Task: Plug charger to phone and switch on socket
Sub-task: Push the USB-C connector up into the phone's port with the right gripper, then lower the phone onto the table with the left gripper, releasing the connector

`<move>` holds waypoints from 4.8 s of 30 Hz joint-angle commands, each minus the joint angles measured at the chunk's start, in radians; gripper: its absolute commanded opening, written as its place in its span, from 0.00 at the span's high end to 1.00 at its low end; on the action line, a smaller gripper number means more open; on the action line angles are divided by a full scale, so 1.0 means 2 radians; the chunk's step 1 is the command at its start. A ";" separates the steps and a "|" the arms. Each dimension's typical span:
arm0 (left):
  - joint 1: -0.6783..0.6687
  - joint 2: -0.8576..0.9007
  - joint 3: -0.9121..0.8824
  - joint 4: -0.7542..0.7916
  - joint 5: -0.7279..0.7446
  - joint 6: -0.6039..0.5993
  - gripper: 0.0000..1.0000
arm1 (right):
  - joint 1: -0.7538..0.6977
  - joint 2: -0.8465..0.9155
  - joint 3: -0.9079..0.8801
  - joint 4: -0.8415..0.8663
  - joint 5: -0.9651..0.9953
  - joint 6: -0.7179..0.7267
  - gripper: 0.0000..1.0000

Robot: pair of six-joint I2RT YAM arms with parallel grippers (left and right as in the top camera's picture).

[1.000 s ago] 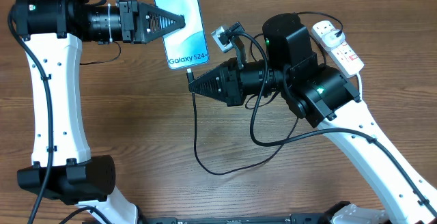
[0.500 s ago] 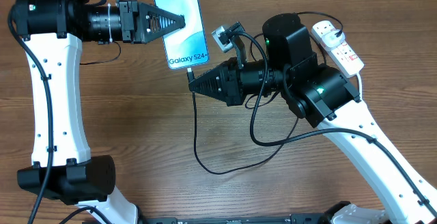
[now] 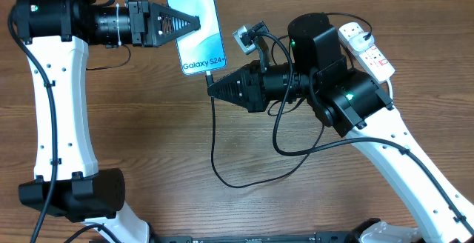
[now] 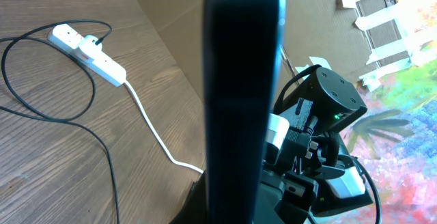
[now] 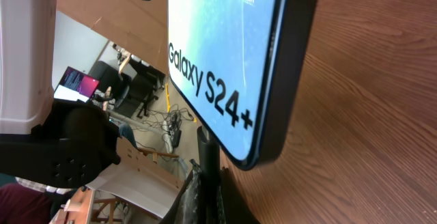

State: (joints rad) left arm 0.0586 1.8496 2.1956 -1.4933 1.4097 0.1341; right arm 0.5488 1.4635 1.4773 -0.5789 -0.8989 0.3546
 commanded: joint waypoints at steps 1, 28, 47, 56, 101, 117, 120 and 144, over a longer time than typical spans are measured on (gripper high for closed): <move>-0.003 -0.005 0.012 0.001 0.027 0.004 0.96 | -0.004 0.000 0.009 0.001 0.002 -0.005 0.96; -0.003 -0.005 0.012 0.001 0.039 0.004 0.96 | -0.002 0.001 0.009 0.016 -0.011 0.006 0.96; -0.003 -0.005 0.012 0.001 0.051 0.004 0.96 | -0.002 0.002 0.009 0.017 -0.011 0.006 0.96; -0.004 -0.005 0.012 0.000 0.047 0.012 0.96 | -0.002 0.002 0.009 0.027 -0.011 0.010 0.96; -0.027 -0.005 0.012 -0.064 -0.023 0.049 0.96 | -0.031 0.002 0.009 0.044 -0.010 0.010 0.80; -0.016 -0.001 0.012 0.008 -0.207 -0.047 0.96 | -0.031 0.002 0.009 -0.033 0.079 0.006 0.27; -0.017 0.006 0.012 0.004 -0.272 -0.060 0.96 | -0.032 0.002 0.009 -0.081 0.150 0.006 0.20; -0.143 0.236 -0.024 0.088 -0.333 -0.032 0.95 | -0.034 0.003 0.008 -0.244 0.465 0.081 0.00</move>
State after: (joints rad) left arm -0.2062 2.2887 2.1460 -1.3365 0.7238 0.0517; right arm 0.4850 1.4666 1.4757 -1.0634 -0.0868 0.4465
